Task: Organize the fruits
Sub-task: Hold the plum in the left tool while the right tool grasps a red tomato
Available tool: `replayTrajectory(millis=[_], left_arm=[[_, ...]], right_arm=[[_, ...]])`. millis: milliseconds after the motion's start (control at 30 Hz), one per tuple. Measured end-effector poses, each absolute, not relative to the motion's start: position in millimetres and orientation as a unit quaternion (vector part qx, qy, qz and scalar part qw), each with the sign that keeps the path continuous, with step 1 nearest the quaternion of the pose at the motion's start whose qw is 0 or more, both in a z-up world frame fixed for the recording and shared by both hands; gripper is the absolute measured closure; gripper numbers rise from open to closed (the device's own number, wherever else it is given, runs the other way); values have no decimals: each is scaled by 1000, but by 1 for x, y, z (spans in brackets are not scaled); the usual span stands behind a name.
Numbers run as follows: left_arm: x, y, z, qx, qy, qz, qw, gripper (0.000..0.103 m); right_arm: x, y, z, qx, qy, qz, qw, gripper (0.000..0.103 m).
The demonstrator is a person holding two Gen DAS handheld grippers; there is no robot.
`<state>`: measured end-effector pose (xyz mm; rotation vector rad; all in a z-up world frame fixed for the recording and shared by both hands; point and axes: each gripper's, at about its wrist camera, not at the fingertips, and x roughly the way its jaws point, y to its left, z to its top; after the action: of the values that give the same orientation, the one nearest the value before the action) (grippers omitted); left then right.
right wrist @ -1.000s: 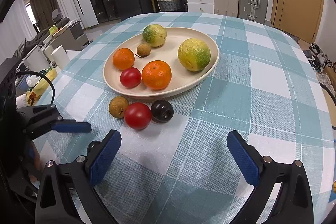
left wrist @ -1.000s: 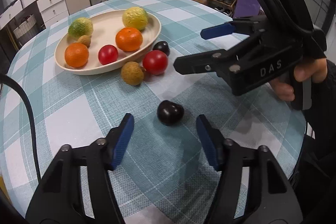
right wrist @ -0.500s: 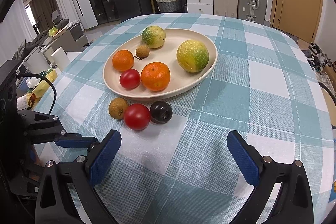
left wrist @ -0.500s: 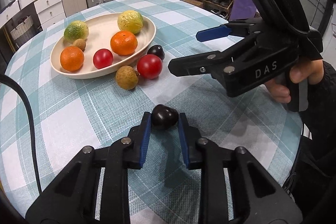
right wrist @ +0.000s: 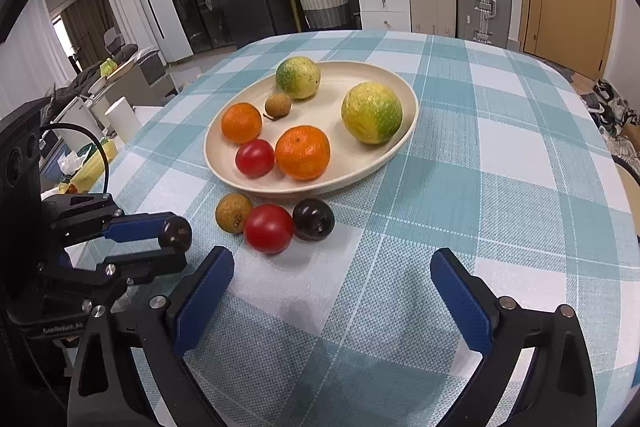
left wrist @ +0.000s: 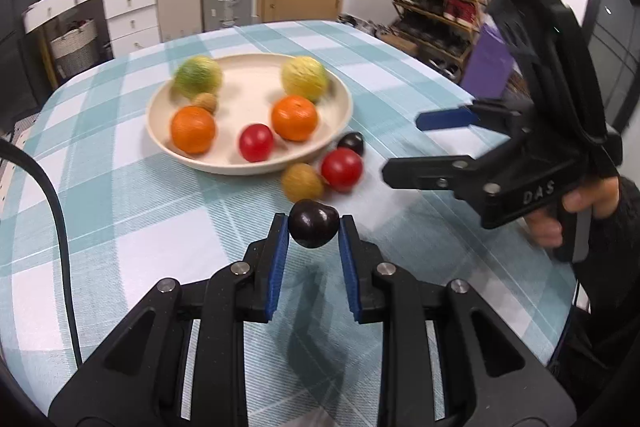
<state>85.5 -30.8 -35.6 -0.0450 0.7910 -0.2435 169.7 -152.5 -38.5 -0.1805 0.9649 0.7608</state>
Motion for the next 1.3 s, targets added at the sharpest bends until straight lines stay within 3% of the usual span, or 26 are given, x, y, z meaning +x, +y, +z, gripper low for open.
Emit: replayTrajectory(millis=[167, 433, 500, 567, 1300], left_arm=[[88, -17, -32, -43, 374, -100, 921, 80], [89, -11, -34, -48, 375, -86, 922, 80], [90, -11, -34, -48, 376, -86, 921, 80], [89, -11, -34, -47, 376, -86, 921, 80], [89, -3, -36, -58, 376, -82, 921, 80]], right_arm=[[171, -153, -40, -70, 455, 361, 811, 23], [154, -131, -41, -75, 449, 417, 786, 35], [154, -127, -45, -79, 453, 415, 785, 45], [153, -122, -48, -85, 456, 414, 783, 49], [151, -102, -52, -125, 448, 400, 789, 71]])
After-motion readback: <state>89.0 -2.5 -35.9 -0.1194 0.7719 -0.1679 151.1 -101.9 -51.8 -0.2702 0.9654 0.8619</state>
